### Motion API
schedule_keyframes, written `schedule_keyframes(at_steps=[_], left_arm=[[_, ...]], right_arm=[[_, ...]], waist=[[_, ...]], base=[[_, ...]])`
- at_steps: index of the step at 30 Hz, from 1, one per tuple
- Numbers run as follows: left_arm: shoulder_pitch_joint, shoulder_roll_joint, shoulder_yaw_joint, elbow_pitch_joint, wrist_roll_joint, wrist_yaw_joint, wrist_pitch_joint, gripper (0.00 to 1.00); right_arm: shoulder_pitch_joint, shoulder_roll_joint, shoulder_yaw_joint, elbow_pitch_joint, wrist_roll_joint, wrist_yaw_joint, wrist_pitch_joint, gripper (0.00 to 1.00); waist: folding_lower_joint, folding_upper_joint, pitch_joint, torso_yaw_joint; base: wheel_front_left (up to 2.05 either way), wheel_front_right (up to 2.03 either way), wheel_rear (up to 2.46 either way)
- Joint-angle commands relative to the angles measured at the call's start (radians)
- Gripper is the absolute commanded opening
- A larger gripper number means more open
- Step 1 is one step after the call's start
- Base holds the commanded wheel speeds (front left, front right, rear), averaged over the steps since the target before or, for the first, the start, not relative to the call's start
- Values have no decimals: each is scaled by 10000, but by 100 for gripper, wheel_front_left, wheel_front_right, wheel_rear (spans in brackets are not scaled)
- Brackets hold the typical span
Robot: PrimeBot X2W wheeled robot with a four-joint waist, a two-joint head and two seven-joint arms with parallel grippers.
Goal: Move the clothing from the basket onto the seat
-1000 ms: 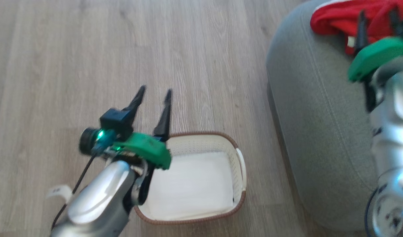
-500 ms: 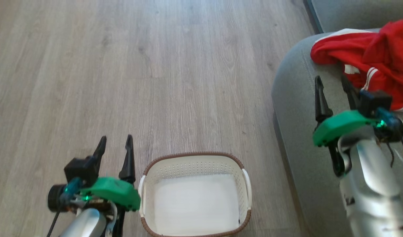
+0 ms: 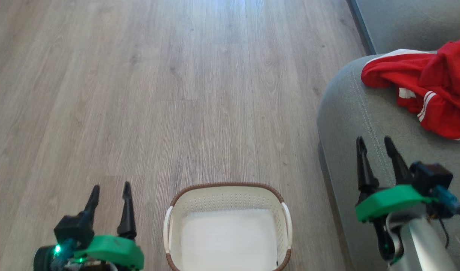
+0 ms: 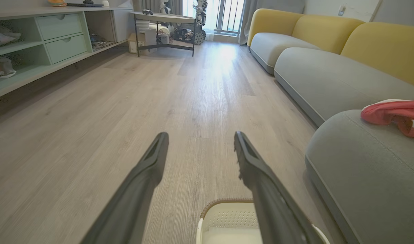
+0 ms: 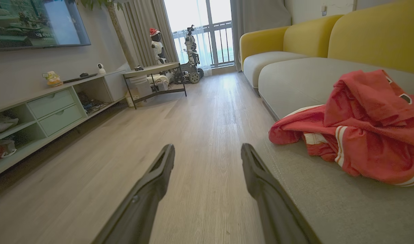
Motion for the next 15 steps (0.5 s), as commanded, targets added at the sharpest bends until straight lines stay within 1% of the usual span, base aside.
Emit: schedule_keyframes(at_steps=[1,7,15], left_arm=[[-179,162,600,-379,180,-8,-136,100],[533,-110,1166,-585,500,-49,-137,100],[1170,-533,1694,-710,953,-324,-137,100]], right_arm=[[-7,107,313,-523,158,-4,-93,100],[797,107,423,-1070,457,-4,-60,100],[1304,108,585,-1546,391,-4,47,100]], waist=[[1,-1,-54,14],[1,-1,-218,-32],[1,-1,-398,0]], base=[[0,0,0],[0,0,0],[0,0,0]])
